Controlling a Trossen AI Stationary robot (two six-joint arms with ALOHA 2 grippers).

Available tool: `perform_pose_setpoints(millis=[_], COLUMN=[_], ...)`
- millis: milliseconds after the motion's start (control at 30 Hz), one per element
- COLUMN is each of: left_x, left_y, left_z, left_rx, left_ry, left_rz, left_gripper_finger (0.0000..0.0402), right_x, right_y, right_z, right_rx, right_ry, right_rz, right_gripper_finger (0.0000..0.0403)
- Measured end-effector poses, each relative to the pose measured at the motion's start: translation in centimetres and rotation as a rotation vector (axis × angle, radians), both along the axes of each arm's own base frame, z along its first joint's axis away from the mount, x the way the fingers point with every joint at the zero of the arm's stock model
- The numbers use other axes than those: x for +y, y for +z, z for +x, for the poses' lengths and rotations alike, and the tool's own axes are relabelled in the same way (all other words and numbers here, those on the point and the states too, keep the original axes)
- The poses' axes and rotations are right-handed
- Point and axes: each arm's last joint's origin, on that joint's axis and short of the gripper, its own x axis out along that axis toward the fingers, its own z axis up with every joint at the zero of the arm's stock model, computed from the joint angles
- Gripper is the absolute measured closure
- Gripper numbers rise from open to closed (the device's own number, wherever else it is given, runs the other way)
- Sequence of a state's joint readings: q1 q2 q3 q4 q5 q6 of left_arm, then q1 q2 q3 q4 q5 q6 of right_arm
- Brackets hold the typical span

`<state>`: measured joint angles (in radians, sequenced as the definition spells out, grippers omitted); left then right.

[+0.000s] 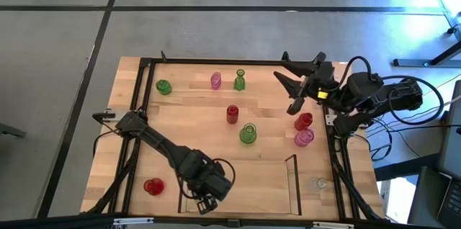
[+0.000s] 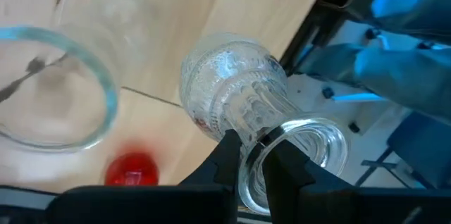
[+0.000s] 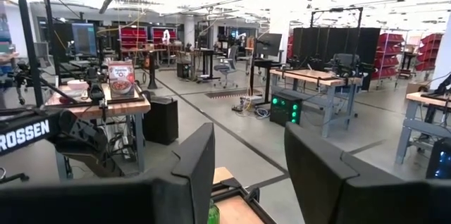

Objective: Sort vases onto shelf
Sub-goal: Put the left transparent vase aligned with the other transparent vases on the shelf

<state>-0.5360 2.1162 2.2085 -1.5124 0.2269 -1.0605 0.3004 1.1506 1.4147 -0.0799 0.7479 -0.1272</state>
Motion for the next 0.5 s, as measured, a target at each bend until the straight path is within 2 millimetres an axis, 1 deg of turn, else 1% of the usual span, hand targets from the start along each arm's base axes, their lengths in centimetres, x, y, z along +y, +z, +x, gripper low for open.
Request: perform_pose_setpoints(millis=[200,500], left_x=[0.0,-0.03], left_y=[-0.71,-0.76], left_z=[0.11,0.27], left_rx=[0.012,-0.008], left_ry=[0.001,0.007], left_rz=[0.007,0.016], left_gripper_finger=[0.0371,0.0371], right_x=[-0.14,-0.16], right_y=[0.21,0.03], right_z=[-0.47,-0.53], right_rx=[-0.007,0.016], right_ry=[0.0,0.001], right_rz=[0.002,-0.005], right_gripper_finger=[0.0251,0.0251])
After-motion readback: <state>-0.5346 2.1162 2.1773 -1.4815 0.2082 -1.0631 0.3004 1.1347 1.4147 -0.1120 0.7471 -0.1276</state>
